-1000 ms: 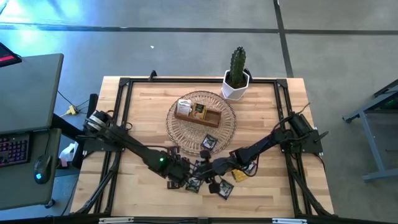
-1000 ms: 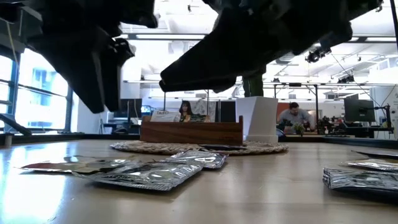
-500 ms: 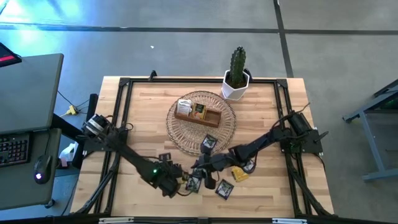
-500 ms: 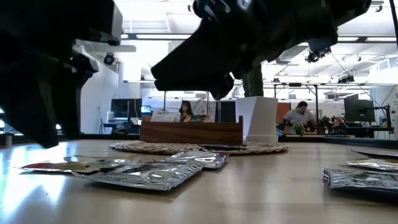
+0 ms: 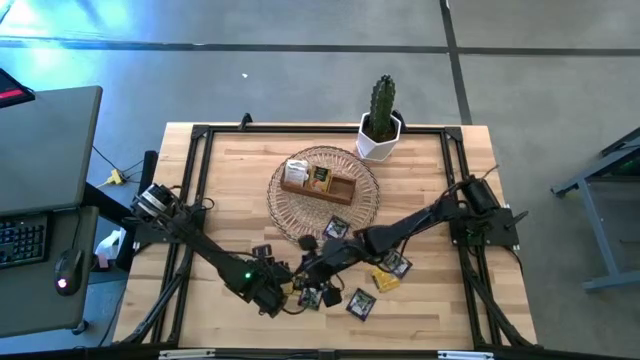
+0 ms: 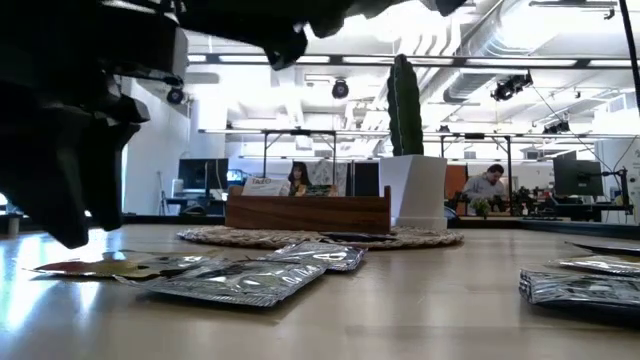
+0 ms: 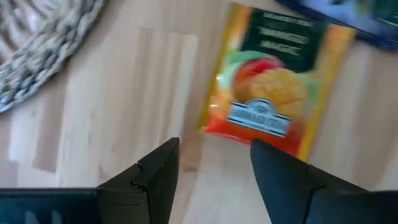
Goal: Pick & Place Tea
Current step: Put the yellow tea pack into the middle section of the wooden organizer
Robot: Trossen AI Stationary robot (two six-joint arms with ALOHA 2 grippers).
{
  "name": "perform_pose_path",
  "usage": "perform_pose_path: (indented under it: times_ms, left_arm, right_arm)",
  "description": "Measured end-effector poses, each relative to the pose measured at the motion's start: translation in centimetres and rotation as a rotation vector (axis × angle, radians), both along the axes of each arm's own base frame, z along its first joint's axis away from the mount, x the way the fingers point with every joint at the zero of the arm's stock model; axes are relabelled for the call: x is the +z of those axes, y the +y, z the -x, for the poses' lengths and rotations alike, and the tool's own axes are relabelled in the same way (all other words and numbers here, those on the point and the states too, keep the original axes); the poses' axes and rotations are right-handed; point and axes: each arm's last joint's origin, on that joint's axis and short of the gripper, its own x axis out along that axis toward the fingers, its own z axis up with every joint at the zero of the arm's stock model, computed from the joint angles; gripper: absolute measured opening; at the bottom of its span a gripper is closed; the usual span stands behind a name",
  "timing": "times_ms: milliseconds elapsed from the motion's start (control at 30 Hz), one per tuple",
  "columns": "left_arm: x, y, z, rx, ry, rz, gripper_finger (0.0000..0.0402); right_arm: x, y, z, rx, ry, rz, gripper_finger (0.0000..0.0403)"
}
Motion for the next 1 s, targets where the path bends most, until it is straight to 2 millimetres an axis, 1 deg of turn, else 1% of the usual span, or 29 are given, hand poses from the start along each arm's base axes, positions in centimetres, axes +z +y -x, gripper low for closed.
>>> perform_pose_path:
  times_ms: [67, 133, 167, 233, 300, 333, 400, 433, 533, 667, 733, 833, 1000]
  left_arm:
    - [0.0, 0.1, 0.2, 0.031, 0.01, -0.004, 0.0194]
    - [0.0, 0.1, 0.4, 0.044, 0.01, -0.018, 0.0194]
    - [0.0, 0.0, 0.5, 0.04, 0.01, -0.021, 0.0194]
    - [0.0, 0.0, 0.6, 0.037, 0.015, -0.036, 0.0194]
    - [0.0, 0.0, 0.5, 0.035, 0.006, -0.046, 0.0194]
    - [0.0, 0.1, 0.5, 0.03, 0.004, -0.05, 0.0194]
    - [0.0, 0.0, 0.4, 0.023, -0.001, -0.047, 0.0194]
    - [0.0, 0.0, 0.4, 0.021, -0.006, -0.042, 0.0194]
    - [-0.5, -0.2, 0.3, 0.017, -0.029, -0.002, 0.0194]
    - [-1.3, -0.1, 0.5, 0.026, -0.045, 0.028, 0.0194]
    - [-1.6, 0.1, 0.7, 0.052, -0.044, 0.036, 0.0194]
    - [-1.9, 0.3, 0.9, 0.067, -0.041, 0.037, 0.0194]
    - [-1.9, 0.2, 0.9, 0.065, -0.055, 0.038, 0.0194]
  right_arm:
    - [-0.3, -0.2, 0.3, -0.025, 0.125, 0.036, 0.0133]
    - [-1.4, 0.2, 1.0, -0.038, 0.219, 0.046, 0.0131]
    - [-2.0, 0.6, 1.4, -0.045, 0.233, 0.046, 0.013]
    - [-2.8, 1.4, 2.0, -0.08, 0.196, 0.034, 0.0126]
    - [-3.8, 1.6, 2.7, -0.159, 0.166, 0.008, 0.0122]
    - [-4.7, 1.4, 2.9, -0.211, 0.172, -0.016, 0.0122]
    - [-6.2, 0.5, 2.8, -0.286, 0.17, -0.095, 0.0121]
    - [-7.1, 0.1, 2.6, -0.297, 0.175, -0.132, 0.0122]
    - [-8.6, -0.7, 1.3, -0.289, 0.181, -0.198, 0.0122]
    - [-10.8, -1.0, 0.0, -0.239, 0.318, -0.193, 0.0122]
    - [-10.3, -1.0, -0.8, -0.226, 0.335, -0.168, 0.0122]
    - [-10.0, -1.0, -1.1, -0.22, 0.368, -0.102, 0.0122]
    - [-9.7, -1.1, -1.4, -0.222, 0.368, -0.101, 0.0122]
